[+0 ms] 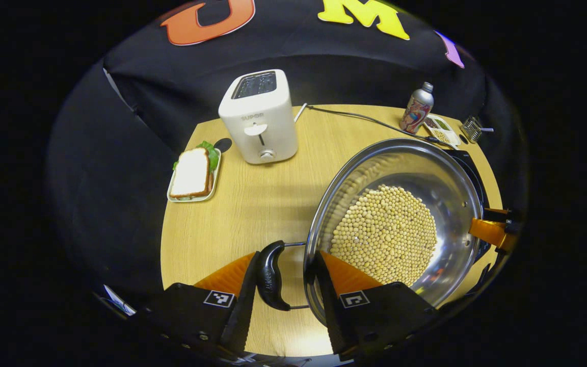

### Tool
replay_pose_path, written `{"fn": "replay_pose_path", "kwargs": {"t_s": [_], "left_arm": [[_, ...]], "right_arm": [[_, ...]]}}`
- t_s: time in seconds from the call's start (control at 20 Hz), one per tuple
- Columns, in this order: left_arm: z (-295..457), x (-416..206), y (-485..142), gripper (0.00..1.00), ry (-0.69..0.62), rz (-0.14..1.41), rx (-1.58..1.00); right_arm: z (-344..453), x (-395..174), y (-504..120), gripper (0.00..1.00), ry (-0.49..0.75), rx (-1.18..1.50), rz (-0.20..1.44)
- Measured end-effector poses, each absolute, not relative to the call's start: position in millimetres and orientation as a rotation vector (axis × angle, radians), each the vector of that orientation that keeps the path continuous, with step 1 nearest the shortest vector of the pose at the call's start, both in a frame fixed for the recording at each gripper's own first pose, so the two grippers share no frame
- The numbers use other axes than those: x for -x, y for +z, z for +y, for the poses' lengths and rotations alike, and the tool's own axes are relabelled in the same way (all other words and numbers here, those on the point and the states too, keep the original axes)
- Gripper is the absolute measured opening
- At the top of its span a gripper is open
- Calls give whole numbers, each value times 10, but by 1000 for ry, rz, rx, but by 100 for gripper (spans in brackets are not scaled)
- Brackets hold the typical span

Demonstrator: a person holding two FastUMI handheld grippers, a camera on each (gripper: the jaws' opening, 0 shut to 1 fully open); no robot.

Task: First push the handle of the pot to place it horizontally, then grasp the pot with both hands and set it on the induction cooktop.

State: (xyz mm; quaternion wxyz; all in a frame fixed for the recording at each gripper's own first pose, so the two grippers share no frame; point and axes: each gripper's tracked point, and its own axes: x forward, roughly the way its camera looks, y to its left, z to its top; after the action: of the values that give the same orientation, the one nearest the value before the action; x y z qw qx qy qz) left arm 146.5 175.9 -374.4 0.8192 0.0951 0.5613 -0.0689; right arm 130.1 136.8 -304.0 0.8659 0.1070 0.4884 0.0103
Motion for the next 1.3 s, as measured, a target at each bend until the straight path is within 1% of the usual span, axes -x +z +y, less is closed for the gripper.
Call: {"fn": "replay_pose_path", "kwargs": {"t_s": [0.25, 0.45, 0.75, 1.05, 1.3], "left_arm": [[1565, -1435, -3741, 60, -202, 1193, -193], [1393, -1417, -3748, 60, -241, 1182, -200], [1138, -1451, -3808, 60, -333, 1165, -226], [1043, -1459, -3849, 60, -383, 1192, -227], [941, -1476, -3838, 60, -363, 1203, -209]], "right_arm": [[974, -1051, -2822, 53, -40, -230, 992], [603, -865, -2765, 53, -91, -240, 980], [-67, -614, -2735, 53, -168, -274, 967], [-719, -593, -2804, 53, -220, -288, 980], [-1056, -811, -2822, 53, -205, -261, 968]]}}
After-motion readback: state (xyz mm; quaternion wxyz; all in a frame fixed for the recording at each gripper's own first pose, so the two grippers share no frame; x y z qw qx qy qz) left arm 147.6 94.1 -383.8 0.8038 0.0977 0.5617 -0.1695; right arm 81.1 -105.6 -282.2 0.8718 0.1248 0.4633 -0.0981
